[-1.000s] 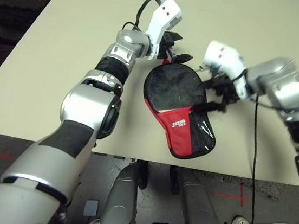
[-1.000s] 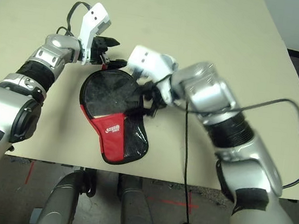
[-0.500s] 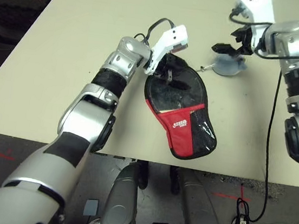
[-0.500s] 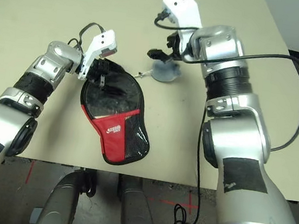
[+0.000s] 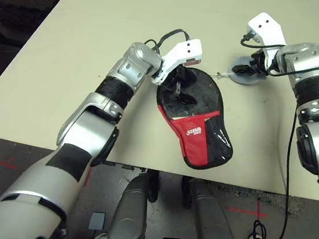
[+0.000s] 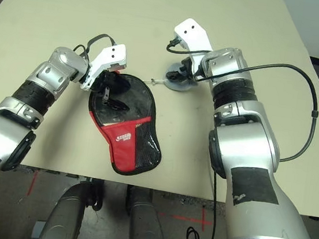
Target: Store the ping-pong paddle in its case and zip it.
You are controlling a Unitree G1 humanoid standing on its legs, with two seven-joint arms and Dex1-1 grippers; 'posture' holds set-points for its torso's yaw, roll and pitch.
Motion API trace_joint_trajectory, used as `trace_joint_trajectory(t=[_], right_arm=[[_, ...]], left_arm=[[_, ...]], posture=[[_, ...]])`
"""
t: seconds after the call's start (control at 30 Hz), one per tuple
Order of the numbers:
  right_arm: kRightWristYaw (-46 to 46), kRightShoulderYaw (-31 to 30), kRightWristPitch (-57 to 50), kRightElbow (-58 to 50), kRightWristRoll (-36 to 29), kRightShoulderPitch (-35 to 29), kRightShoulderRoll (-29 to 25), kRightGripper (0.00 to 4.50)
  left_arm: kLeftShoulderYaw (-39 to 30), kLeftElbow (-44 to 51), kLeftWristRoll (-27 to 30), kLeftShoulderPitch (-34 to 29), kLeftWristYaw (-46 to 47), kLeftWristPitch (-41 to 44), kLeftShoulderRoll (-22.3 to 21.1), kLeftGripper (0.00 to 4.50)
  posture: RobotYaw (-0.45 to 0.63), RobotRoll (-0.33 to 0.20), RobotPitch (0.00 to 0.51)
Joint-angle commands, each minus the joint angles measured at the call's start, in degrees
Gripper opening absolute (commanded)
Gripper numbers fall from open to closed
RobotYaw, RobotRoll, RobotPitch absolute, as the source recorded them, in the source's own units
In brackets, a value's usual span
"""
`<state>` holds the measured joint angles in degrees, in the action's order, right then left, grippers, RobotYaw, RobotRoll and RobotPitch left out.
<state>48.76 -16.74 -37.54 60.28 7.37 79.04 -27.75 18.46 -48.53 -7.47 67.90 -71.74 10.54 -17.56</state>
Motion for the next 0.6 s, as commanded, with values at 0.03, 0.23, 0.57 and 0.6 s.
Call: trace_joint_trajectory(t=[0.03,0.23,0.57,0.6], right_arm=[[1.9,-0.1,-3.2,-0.2,1.2,-0.3,-1.0,1.66],[5.4,-1.5,-5.8,-5.9,2.4,-2.6,-4.3,0.29],[17.4,-6.0,-18.3,-34.5,1.7,-15.8,-17.3,0.24],[18.7,-6.5,-19.8,-38.1,1.3,-17.4,-19.1,0.24]], left_arm=[[2.7,-4.4,-3.3,-0.6,2.0,-0.1,1.1,4.50],[2.5,-8.5,-4.0,0.4,4.7,-0.2,3.9,4.50],[1.6,-13.0,-4.4,2.3,7.2,-1.2,5.9,4.50],[1.6,-13.4,-4.4,2.5,7.4,-1.3,6.1,4.50]], posture=[[-0.14,0.000,0.251],[-0.15,0.000,0.260],[-0.18,0.000,0.267],[-0.19,0.000,0.267]])
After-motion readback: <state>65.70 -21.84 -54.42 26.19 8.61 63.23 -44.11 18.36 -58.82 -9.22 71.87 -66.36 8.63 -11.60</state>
